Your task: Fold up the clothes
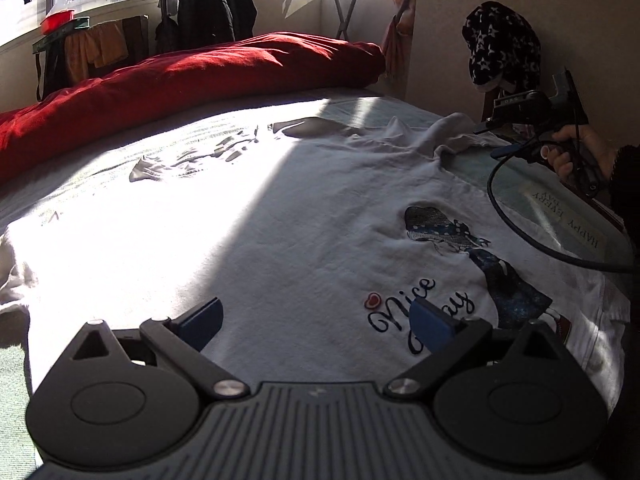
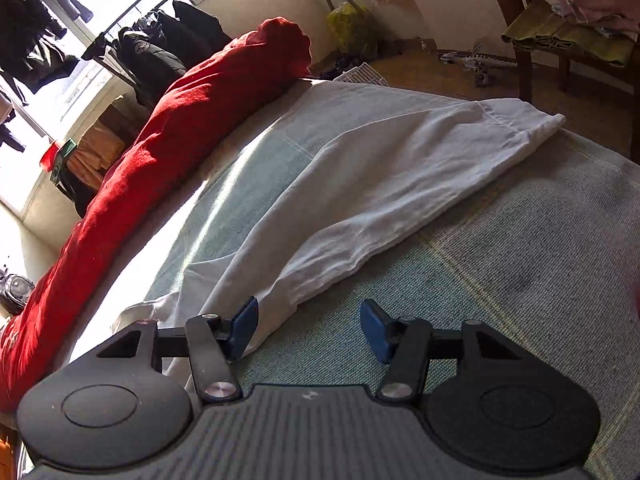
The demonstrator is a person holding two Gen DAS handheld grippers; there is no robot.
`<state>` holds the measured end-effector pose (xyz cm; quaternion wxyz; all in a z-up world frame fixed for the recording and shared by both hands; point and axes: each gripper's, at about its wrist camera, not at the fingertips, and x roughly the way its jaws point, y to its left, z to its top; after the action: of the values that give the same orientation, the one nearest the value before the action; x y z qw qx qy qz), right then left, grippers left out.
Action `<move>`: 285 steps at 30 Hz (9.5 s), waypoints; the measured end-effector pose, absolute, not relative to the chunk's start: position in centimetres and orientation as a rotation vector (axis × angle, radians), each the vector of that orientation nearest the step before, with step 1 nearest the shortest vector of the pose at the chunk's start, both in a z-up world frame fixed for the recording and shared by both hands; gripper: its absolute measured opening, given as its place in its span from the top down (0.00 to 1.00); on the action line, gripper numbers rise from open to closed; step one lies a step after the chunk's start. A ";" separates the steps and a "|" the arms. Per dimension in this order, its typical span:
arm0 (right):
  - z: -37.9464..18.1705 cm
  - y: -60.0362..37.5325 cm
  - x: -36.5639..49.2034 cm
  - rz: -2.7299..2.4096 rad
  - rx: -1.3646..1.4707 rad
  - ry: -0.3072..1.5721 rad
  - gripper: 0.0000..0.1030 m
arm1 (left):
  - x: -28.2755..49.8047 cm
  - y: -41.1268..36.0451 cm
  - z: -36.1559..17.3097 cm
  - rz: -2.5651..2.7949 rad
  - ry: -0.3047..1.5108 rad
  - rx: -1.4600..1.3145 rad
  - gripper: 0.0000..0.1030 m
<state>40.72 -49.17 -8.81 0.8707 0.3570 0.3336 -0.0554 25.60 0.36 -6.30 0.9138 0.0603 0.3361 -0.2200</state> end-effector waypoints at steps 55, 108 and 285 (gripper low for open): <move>-11.9 -59.2 38.9 -0.393 1.007 0.544 0.62 | 26.8 0.3 -7.9 -0.432 0.747 0.121 0.04; -6.0 -25.9 55.8 0.192 0.173 0.968 0.51 | 27.9 6.7 -6.4 -0.324 0.728 0.026 0.02; -6.6 -50.9 49.7 -0.074 0.351 0.966 0.00 | 28.1 4.4 -8.8 -0.352 0.734 0.052 0.01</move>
<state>49.73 -50.86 -6.60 0.8702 0.1680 0.4617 -0.0354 28.14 4.44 -8.76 0.9181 0.0254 0.3568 -0.1710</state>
